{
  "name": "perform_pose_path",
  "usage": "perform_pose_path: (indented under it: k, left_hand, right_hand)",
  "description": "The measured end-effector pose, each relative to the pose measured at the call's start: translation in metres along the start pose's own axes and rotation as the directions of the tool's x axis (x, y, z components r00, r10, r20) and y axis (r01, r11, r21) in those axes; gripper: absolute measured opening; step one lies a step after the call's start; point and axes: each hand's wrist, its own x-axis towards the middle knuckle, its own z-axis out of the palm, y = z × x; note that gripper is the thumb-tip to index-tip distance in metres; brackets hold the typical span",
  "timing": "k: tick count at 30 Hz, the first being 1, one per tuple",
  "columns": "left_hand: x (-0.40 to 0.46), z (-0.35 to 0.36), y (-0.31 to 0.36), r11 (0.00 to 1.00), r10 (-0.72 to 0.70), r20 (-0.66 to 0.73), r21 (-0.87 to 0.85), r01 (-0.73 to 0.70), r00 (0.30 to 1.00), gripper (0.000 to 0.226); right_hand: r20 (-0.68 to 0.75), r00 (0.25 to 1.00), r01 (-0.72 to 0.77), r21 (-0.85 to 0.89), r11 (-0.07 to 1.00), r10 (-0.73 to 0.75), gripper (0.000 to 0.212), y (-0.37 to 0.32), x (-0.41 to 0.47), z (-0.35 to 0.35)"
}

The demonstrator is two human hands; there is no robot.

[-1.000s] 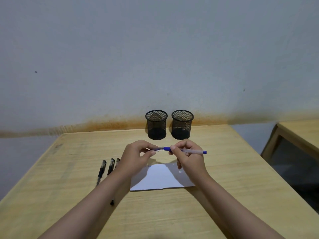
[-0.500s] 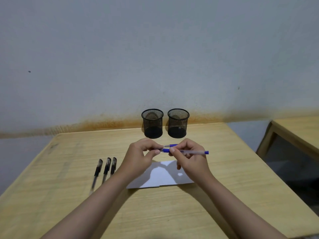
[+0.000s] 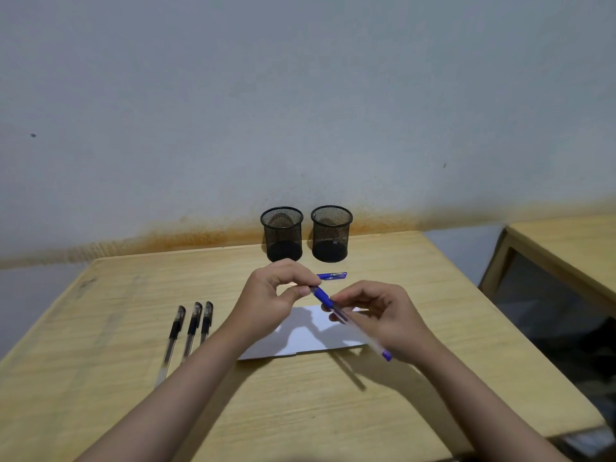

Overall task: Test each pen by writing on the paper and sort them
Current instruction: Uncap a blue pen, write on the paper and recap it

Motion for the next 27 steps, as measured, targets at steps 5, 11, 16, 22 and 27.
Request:
perform_pose_path:
  k: [5, 11, 16, 22, 27]
  left_hand:
    - [-0.009, 0.020, -0.006, 0.995, -0.081, 0.004, 0.061, 0.081, 0.997, 0.024]
    - [-0.031, 0.044, -0.016, 0.924, -0.187, 0.043, 0.348, 0.161, 0.982, 0.040]
    - [-0.049, 0.052, -0.030, 0.814, -0.251, 0.277, 0.579, 0.047, 0.928, 0.045]
    - [-0.055, 0.054, -0.036, 0.824, -0.230, 0.273, 0.565, 0.038, 0.934, 0.043]
    - [-0.059, 0.050, -0.053, 0.824, -0.251, 0.284, 0.564, 0.050, 0.925, 0.043]
  right_hand:
    - [0.038, 0.967, -0.252, 0.041, 0.967, 0.250, 0.010, -0.002, -0.005, -0.019]
    - [-0.324, 0.912, -0.331, -0.217, 0.918, 0.253, 0.006, 0.022, -0.005, -0.023]
    - [-0.439, 0.875, -0.385, -0.376, 0.843, 0.203, 0.012, 0.045, -0.006, -0.031]
    - [-0.414, 0.892, -0.378, -0.468, 0.799, 0.179, 0.005, 0.057, -0.008, -0.030]
    - [-0.402, 0.892, -0.401, -0.486, 0.777, 0.209, 0.006, 0.070, 0.000, -0.019]
